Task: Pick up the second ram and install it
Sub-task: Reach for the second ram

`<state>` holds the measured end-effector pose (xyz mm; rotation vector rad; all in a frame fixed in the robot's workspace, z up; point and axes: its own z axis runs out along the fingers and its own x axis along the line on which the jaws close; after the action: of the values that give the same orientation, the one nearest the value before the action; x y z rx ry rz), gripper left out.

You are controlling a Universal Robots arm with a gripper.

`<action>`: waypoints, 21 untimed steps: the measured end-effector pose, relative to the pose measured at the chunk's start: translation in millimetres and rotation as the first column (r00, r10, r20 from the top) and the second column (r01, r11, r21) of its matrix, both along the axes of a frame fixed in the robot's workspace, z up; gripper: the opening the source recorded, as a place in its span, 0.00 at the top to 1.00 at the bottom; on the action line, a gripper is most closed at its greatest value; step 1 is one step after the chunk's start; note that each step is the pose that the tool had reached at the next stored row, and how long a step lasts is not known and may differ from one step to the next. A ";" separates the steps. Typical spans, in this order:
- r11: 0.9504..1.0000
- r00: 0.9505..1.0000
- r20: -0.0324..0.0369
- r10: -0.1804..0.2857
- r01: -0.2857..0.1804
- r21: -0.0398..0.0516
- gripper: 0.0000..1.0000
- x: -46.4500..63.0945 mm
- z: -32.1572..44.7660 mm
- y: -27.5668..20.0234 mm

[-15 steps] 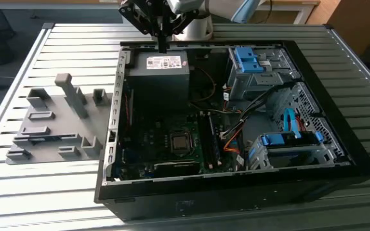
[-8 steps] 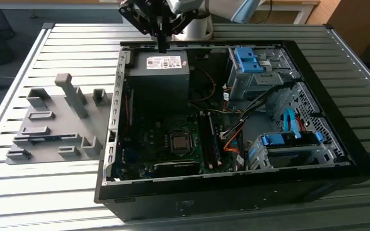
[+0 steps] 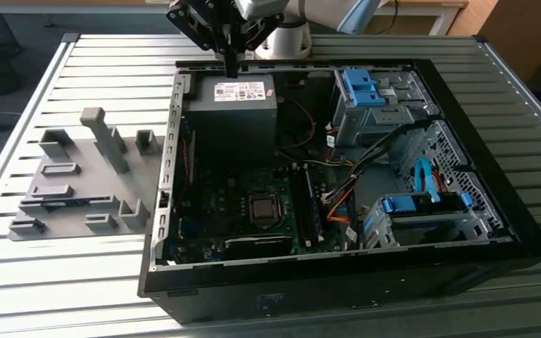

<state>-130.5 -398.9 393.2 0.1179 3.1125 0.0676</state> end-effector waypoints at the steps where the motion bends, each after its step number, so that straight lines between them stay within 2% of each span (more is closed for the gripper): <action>1: 1.000 1.000 0.000 0.000 0.000 0.000 0.89 -1.4 0.0 0.0; 12: 1.000 1.000 0.000 0.000 0.000 0.000 0.89 -13.6 -0.3 0.0; 21: 1.000 1.000 0.000 0.000 0.000 0.000 0.89 -29.0 -0.7 0.0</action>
<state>-159.5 -399.0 392.5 0.1179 3.1125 0.0677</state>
